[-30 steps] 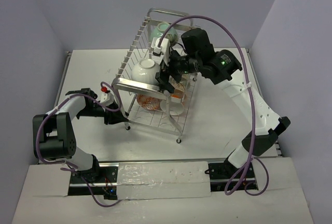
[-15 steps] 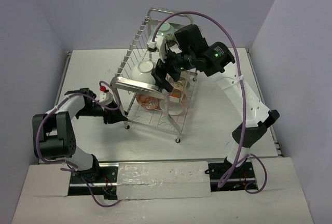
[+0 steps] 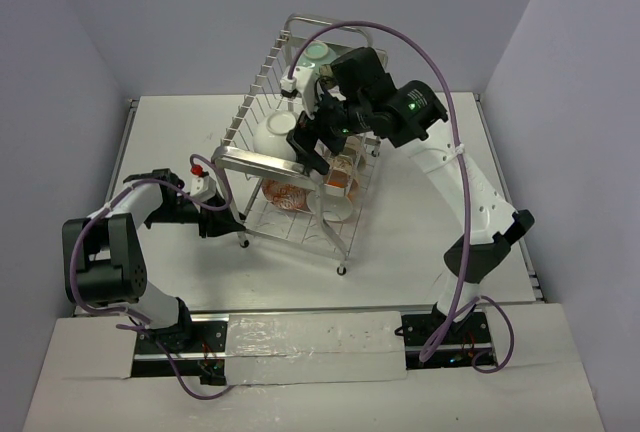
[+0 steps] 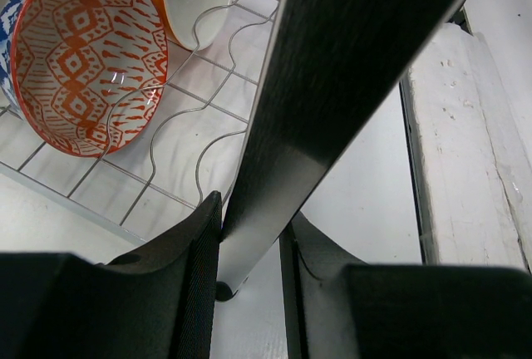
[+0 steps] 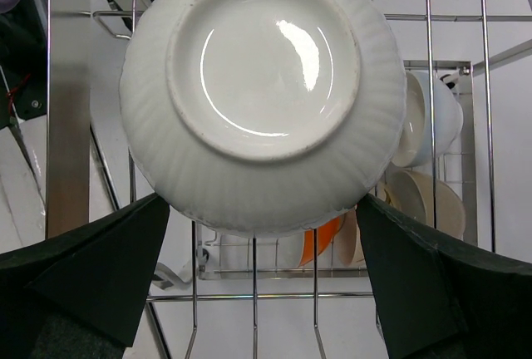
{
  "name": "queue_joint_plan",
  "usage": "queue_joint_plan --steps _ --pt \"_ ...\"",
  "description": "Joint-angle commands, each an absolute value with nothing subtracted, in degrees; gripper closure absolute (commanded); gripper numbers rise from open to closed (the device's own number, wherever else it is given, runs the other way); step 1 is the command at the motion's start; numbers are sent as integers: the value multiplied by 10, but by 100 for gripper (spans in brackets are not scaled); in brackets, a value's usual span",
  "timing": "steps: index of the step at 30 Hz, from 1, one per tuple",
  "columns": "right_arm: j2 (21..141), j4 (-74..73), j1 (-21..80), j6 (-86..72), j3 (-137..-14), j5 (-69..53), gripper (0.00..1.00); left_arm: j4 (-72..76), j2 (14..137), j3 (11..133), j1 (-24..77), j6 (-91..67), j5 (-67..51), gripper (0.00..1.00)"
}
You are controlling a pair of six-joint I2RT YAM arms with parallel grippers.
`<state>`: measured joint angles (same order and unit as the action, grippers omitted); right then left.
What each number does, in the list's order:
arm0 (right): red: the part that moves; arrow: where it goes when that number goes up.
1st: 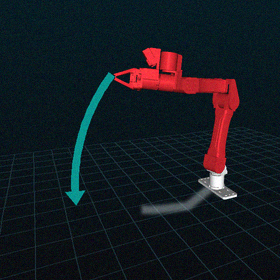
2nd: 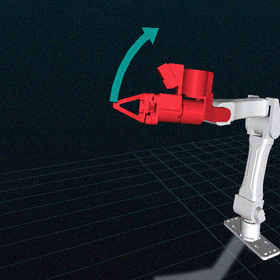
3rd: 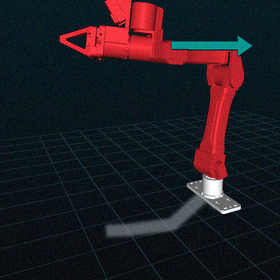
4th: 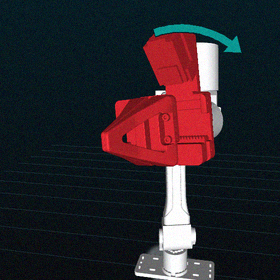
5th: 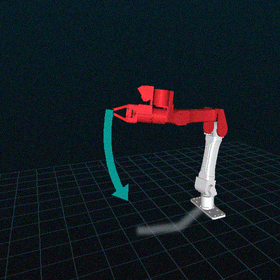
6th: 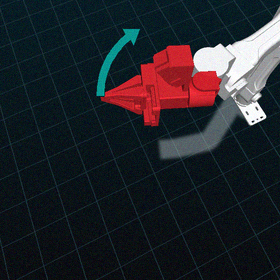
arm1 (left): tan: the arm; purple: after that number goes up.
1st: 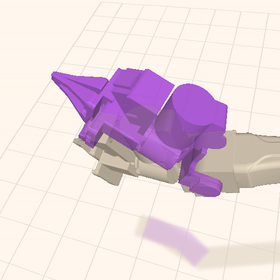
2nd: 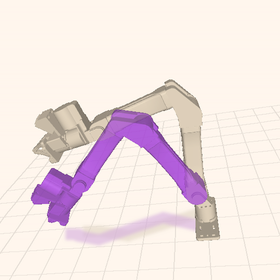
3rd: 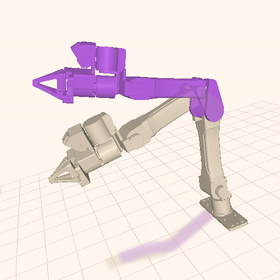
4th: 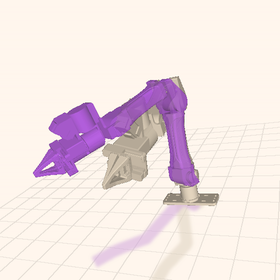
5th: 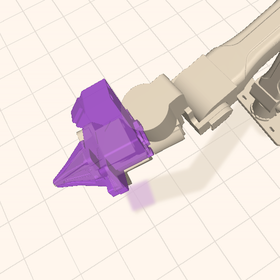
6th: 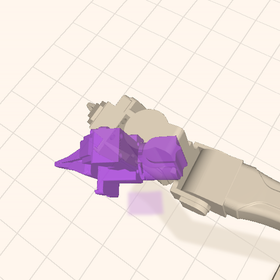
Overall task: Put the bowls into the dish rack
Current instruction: Turn the bowl upside down over the dish rack, then move the dish rack to the center of the board.
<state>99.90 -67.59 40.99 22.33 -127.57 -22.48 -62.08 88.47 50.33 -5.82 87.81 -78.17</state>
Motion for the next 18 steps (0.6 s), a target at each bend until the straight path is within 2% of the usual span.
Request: queue_joint_plan --steps 1,18 --pt "1043 -764 397 201 -1259 -149 0 -644 910 508 -74 833 -690 100" --pt "951 -752 405 204 -1259 -141 0 -628 895 506 -75 804 -685 100"
